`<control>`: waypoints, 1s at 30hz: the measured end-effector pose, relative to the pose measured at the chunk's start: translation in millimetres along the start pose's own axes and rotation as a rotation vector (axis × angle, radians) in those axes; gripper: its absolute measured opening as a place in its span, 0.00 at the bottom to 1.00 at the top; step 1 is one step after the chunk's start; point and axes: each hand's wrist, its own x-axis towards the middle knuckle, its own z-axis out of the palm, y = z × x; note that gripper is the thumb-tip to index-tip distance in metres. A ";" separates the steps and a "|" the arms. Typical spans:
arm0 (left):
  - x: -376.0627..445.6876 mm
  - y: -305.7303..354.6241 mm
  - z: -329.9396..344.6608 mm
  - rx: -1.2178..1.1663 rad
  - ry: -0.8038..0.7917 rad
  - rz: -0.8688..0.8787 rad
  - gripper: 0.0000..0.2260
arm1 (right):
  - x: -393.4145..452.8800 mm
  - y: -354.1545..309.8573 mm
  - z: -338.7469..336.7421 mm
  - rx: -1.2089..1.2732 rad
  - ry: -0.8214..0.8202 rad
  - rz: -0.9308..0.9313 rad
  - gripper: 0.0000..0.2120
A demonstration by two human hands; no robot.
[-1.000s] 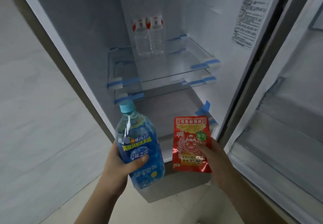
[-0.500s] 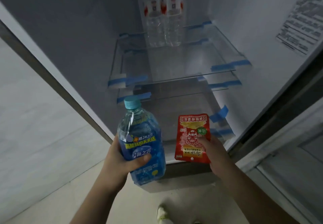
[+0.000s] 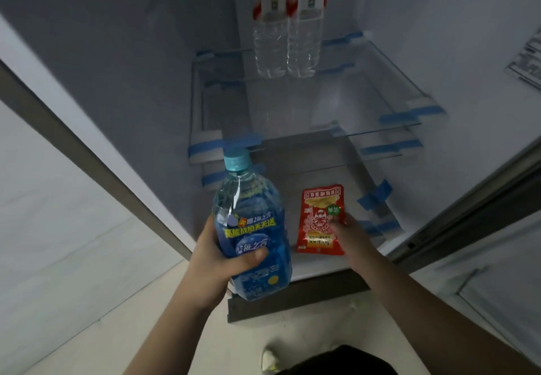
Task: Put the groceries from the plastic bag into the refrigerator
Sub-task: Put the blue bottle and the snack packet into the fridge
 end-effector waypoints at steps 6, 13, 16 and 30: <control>4.7 0.5 4.6 -0.005 0.032 0.007 0.40 | 26.4 -21.7 17.5 -0.149 -0.023 -0.107 0.09; 0.7 2.5 15.3 -0.021 0.132 0.047 0.40 | 67.1 -40.5 43.0 -0.177 -0.092 -0.169 0.09; -1.8 3.2 18.8 -0.046 0.174 0.061 0.38 | 75.0 -45.8 47.2 -0.347 -0.074 -0.279 0.11; -5.6 2.5 20.0 -0.032 0.206 0.076 0.39 | 101.9 -14.8 41.1 -0.563 0.053 -0.373 0.28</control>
